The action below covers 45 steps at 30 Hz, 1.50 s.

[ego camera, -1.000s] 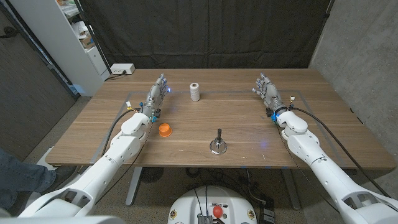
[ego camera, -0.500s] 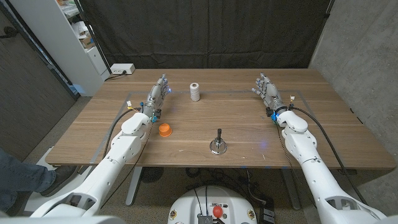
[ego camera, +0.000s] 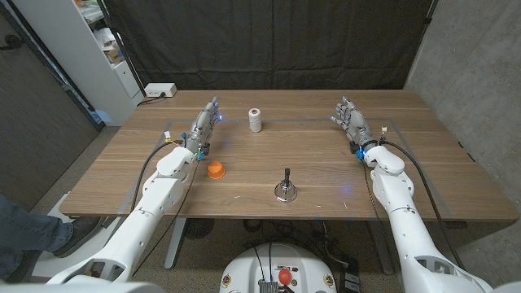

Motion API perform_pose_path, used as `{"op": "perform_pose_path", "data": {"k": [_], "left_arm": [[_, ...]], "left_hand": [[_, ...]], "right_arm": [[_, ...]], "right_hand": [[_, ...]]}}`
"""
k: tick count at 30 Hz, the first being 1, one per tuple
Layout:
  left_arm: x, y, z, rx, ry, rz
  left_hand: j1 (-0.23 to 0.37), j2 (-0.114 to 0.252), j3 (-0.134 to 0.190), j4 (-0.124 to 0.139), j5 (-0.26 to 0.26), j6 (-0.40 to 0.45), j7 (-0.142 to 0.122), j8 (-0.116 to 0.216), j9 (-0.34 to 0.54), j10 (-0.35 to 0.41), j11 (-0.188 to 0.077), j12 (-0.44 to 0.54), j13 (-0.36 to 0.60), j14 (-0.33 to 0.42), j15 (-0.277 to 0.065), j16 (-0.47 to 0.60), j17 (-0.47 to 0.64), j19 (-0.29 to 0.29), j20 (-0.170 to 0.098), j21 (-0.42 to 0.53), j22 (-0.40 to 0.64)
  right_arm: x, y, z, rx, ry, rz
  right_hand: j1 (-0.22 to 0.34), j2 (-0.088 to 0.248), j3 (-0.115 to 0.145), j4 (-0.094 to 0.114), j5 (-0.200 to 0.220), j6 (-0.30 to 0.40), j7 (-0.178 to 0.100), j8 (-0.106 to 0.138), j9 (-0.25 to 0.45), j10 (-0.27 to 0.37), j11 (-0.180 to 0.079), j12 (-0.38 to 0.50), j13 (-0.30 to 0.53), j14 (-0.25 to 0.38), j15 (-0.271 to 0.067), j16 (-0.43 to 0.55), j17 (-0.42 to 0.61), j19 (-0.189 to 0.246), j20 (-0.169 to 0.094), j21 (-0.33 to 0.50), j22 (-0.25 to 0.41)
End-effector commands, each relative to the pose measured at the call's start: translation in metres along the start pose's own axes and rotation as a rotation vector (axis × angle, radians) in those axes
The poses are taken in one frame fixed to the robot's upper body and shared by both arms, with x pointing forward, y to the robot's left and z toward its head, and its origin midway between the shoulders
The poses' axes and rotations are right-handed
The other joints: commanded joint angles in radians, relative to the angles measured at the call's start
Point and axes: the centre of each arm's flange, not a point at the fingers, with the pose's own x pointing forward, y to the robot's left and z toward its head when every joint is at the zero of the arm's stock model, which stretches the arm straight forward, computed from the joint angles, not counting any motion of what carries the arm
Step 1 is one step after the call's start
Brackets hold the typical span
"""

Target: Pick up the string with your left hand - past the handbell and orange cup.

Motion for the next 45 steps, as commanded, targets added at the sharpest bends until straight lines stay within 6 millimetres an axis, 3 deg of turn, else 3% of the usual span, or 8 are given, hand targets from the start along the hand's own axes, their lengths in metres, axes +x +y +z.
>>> {"op": "perform_pose_path", "data": {"k": [1, 45], "left_arm": [[-0.002, 0.003, 0.008, 0.069, -0.009, 0.014], [0.0, -0.003, 0.032, 0.358, -0.051, 0.073]], "left_hand": [[0.02, 0.002, 0.009, -0.01, 0.003, -0.003, -0.011, 0.003, 0.005, 0.008, -0.005, 0.009, 0.001, -0.041, 0.003, 0.008, 0.001, -0.19, 0.023, -0.011, 0.002], [0.101, -0.004, 0.023, -0.071, 0.007, 0.01, -0.021, 0.008, 0.006, 0.064, -0.021, 0.025, 0.002, 0.011, 0.0, 0.018, 0.0, -0.128, 0.029, -0.026, 0.005]], "right_arm": [[-0.007, -0.006, -0.006, 0.016, 0.0, -0.013], [-0.014, -0.006, -0.007, 0.015, -0.013, -0.03]], "right_hand": [[0.009, 0.006, 0.005, -0.002, 0.01, 0.005, 0.004, 0.002, 0.005, 0.005, 0.002, -0.006, 0.003, 0.001, 0.006, 0.004, 0.002, 0.011, 0.003, -0.005, 0.002], [0.012, 0.008, 0.0, -0.008, 0.012, 0.008, 0.004, -0.003, 0.005, 0.008, 0.002, -0.024, 0.003, 0.0, 0.006, -0.001, -0.003, 0.015, 0.005, -0.032, 0.003]]}}
